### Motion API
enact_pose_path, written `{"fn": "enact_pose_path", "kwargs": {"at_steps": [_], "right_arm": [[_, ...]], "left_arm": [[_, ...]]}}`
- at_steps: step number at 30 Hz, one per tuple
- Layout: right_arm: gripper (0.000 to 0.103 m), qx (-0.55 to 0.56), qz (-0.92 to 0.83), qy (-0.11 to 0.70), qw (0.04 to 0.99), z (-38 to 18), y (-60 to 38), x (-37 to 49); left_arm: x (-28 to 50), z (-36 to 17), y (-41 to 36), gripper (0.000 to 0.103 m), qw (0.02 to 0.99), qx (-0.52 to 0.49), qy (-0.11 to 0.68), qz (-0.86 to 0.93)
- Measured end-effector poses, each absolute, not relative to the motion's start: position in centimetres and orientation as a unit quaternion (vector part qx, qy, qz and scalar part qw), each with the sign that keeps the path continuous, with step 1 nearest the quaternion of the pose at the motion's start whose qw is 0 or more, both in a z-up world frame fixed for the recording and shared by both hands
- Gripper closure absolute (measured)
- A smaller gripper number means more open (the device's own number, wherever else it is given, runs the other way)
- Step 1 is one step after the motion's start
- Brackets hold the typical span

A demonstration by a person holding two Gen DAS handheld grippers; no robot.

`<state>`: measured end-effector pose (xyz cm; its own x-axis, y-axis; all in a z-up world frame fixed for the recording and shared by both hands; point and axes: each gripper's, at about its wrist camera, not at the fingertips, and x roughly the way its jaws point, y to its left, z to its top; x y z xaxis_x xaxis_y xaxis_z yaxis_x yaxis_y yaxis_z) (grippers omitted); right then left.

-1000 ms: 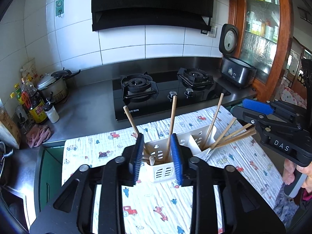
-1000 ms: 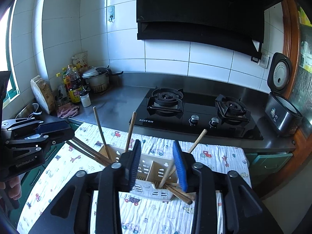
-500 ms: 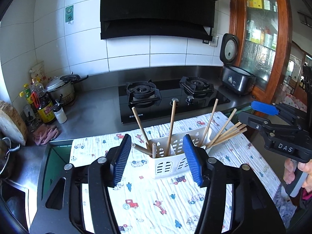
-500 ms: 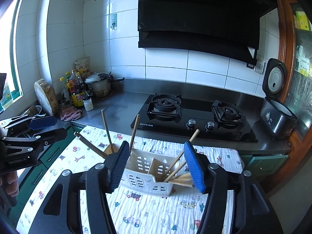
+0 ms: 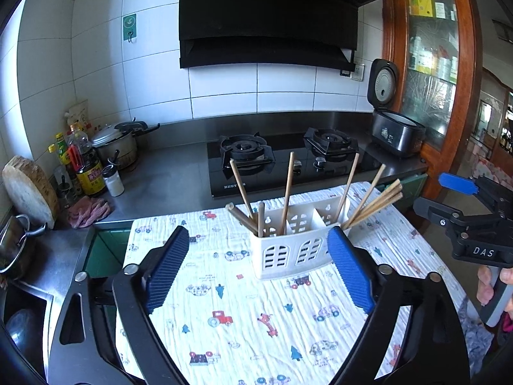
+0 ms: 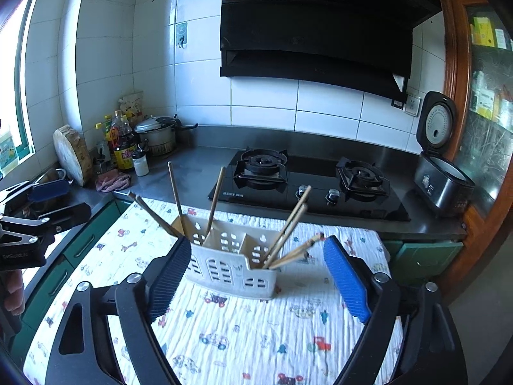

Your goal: Organize utensils

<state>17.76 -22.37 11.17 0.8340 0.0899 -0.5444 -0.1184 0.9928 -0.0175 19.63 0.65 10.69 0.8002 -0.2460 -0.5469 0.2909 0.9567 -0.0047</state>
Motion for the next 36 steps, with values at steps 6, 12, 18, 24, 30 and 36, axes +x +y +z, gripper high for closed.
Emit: {"fn": "enact_pose_path", "kwargs": {"at_steps": [6, 12, 18, 24, 30, 36], "right_arm": [[0.016, -0.021, 0.048, 0.292, 0.955, 10.1, -22.7, 16.3], [0.014, -0.022, 0.038, 0.301, 0.953, 8.6, -22.7, 14.9], [0.012, -0.019, 0.033, 0.313, 0.949, 7.4, -22.6, 14.0], [0.011, -0.019, 0.025, 0.318, 0.947, 6.5, -22.2, 13.0], [0.010, -0.006, 0.025, 0.324, 0.946, 5.6, -22.2, 11.9], [0.010, 0.000, 0.024, 0.330, 0.944, 4.9, -22.1, 11.0]], "left_arm": [[18.3, 9.7, 1.0, 0.006, 0.950, 0.043, 0.281, -0.128], [17.4, 8.1, 1.2, 0.005, 0.948, 0.039, 0.294, -0.118], [16.4, 6.8, 1.3, 0.005, 0.946, 0.039, 0.302, -0.109], [15.8, 5.7, 1.6, 0.005, 0.942, 0.032, 0.315, -0.110], [14.8, 4.8, 1.3, 0.005, 0.941, 0.029, 0.319, -0.108], [14.1, 3.9, 1.2, 0.005, 0.938, 0.020, 0.329, -0.107]]}}
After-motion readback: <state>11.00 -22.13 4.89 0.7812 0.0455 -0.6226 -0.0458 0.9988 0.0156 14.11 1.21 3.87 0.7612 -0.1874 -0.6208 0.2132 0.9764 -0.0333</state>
